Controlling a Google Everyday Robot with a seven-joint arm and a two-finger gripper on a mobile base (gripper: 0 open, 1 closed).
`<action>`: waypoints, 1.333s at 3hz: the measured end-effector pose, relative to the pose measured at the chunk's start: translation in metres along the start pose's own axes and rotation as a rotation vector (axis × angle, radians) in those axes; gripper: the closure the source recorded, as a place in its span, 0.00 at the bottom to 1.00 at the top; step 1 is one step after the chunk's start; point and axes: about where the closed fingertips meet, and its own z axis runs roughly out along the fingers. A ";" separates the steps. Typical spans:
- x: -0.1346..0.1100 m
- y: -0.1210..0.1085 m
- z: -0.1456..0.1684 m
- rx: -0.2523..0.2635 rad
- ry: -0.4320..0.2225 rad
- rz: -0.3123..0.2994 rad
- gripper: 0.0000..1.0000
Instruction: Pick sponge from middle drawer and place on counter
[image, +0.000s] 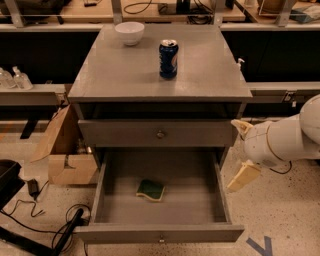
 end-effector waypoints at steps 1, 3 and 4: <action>-0.004 0.005 0.017 -0.023 -0.015 -0.005 0.00; -0.017 0.054 0.156 -0.115 -0.143 -0.005 0.00; -0.040 0.073 0.285 -0.145 -0.258 -0.020 0.00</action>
Offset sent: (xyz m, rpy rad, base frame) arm 0.0219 0.1027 -0.1673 0.1542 0.0937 0.0996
